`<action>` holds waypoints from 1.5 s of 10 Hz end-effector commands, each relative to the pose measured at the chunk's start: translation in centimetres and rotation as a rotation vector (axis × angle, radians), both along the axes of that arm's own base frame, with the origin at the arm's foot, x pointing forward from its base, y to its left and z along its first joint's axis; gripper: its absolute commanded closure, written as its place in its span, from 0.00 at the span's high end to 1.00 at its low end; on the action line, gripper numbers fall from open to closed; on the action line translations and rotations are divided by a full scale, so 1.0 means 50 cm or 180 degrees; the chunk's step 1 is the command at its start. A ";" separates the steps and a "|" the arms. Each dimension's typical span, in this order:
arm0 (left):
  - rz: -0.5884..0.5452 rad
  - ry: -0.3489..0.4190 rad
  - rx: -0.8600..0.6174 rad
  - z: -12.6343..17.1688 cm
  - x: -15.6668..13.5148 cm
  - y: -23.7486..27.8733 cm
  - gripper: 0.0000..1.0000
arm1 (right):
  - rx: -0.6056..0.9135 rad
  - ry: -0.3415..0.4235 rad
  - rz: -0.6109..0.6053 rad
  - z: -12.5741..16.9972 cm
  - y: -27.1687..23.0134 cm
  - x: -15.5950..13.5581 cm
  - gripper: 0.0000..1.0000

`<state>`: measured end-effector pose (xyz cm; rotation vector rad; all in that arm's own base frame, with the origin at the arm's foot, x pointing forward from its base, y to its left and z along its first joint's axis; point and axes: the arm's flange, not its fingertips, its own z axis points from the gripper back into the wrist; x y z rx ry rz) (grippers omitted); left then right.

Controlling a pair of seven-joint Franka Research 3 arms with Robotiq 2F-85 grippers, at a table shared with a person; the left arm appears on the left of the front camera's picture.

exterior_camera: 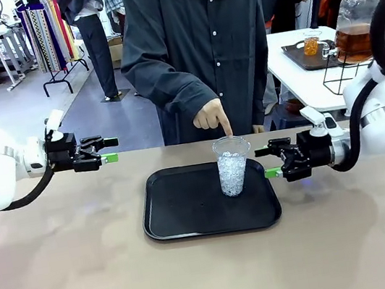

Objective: Pour the drink into the iced cup.
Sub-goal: Pick up the iced cup indicated by the human and present it to them.

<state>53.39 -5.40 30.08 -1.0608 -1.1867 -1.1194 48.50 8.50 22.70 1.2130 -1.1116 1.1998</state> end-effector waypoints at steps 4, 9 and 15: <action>0.0005 -0.0016 0.0001 0.003 0.003 0.000 1.00 | 0.0042 -0.0055 0.0038 -0.016 0.065 0.042 1.00; 0.0005 -0.0016 0.0001 0.003 0.003 0.000 1.00 | 0.0010 -0.0031 0.0107 -0.015 0.095 0.047 1.00; 0.0005 -0.0016 0.0001 0.003 0.003 0.000 1.00 | -0.0002 0.0067 0.0256 -0.019 0.133 0.055 1.00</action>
